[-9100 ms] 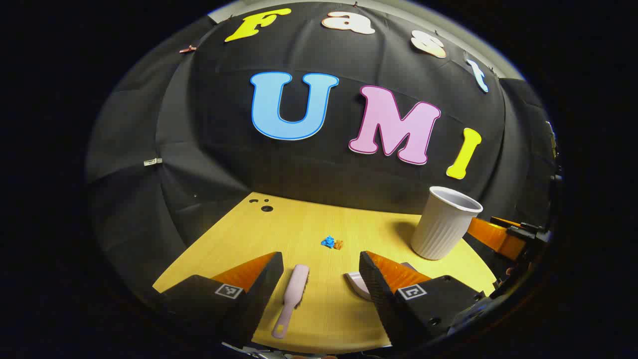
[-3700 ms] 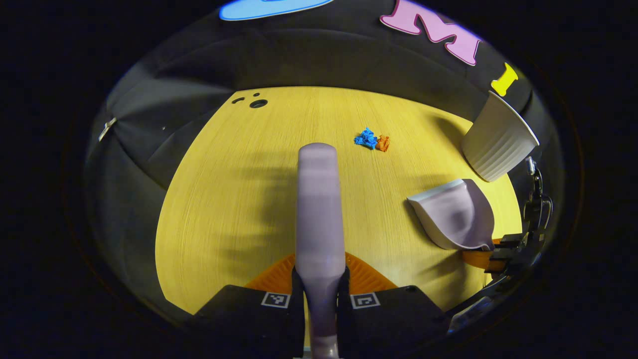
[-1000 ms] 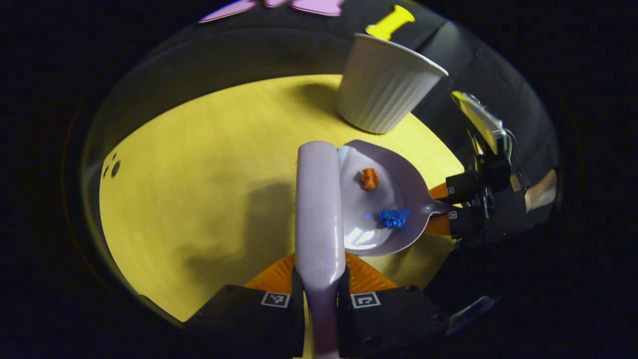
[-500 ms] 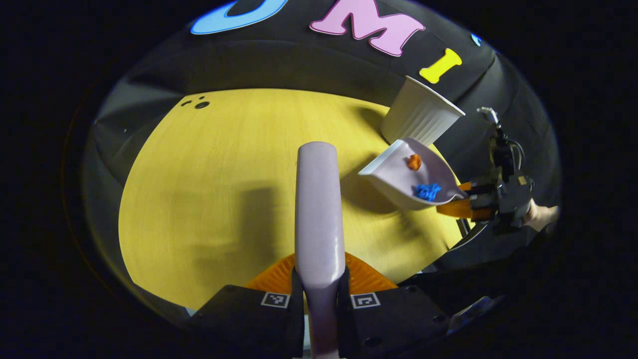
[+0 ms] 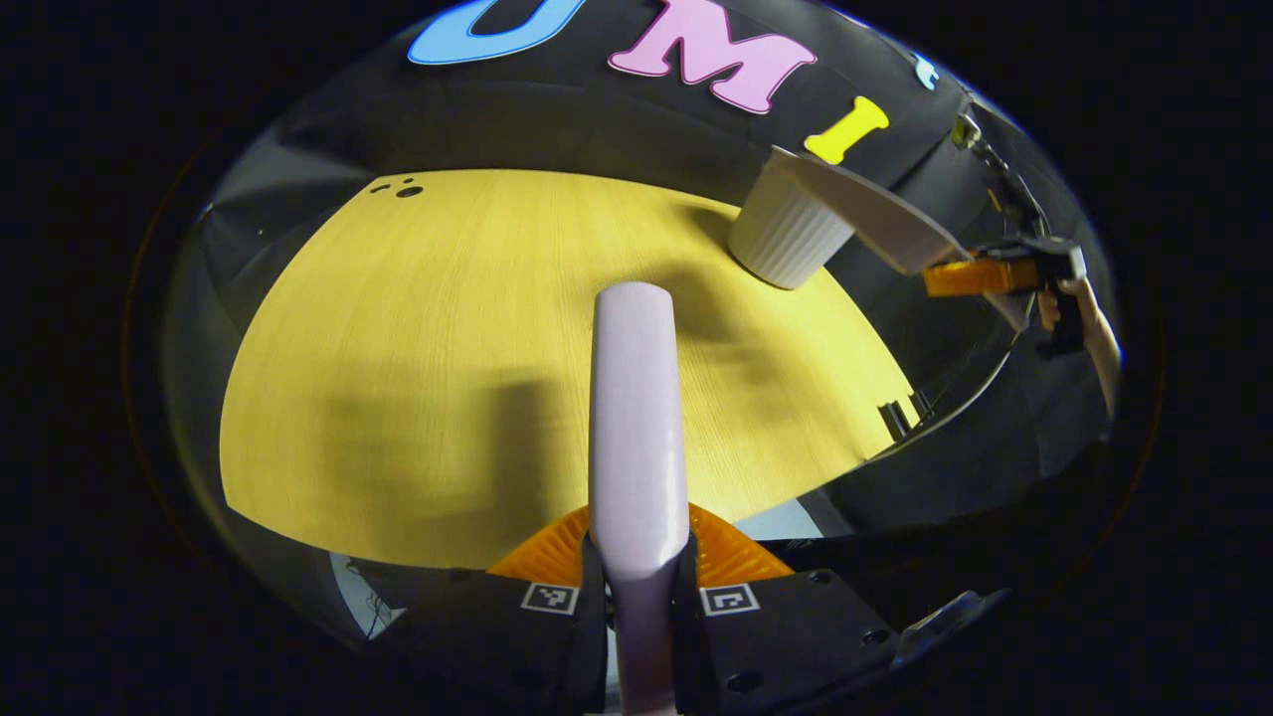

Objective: Pick up the small broom and dustpan from the desktop, sweep the trash into the dustpan with the broom, and then empty the trash into the garbage bin.

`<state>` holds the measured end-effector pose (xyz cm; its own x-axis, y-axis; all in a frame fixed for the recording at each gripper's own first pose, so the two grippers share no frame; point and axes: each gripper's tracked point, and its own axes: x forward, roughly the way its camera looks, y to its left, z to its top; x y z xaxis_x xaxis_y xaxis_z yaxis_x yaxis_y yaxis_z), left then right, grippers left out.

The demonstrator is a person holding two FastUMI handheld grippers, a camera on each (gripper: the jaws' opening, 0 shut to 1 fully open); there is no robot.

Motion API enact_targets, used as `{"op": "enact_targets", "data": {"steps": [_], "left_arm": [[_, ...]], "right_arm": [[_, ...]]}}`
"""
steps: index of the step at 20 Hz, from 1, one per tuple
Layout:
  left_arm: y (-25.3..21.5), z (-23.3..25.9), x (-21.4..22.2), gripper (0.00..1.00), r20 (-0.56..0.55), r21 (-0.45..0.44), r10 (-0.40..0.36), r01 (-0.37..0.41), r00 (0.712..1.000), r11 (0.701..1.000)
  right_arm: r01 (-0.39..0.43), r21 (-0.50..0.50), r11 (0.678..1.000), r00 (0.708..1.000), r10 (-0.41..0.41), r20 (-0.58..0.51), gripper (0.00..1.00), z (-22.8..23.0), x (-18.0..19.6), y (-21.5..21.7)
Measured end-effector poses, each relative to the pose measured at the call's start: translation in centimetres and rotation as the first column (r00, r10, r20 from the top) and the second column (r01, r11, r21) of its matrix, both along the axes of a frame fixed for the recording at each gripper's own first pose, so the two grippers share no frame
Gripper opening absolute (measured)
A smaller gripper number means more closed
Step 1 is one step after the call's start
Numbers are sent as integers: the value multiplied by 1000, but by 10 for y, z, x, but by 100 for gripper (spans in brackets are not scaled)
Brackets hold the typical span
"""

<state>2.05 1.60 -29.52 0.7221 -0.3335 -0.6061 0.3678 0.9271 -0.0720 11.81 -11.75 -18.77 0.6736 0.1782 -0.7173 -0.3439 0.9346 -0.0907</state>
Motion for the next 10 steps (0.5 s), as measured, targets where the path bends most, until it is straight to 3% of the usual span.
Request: {"op": "enact_targets", "data": {"steps": [4, 6, 10], "left_arm": [[11, -15, -20, 29, -17, 3, -5, 5, 1000, 1000], [20, -17, -25, 30, -24, -10, 23, -23, 999, 1000], [31, -7, -19, 30, -22, -53, 103, -104, 994, 993]], "right_arm": [[72, 63, 995, 997, -74, 34, 36, 20, 12, -18], [102, 80, 992, 992, -107, 59, 39, 38, 20, -24], [163, 82, 983, 979, -171, 110, 35, 45, 41, -39]]}}
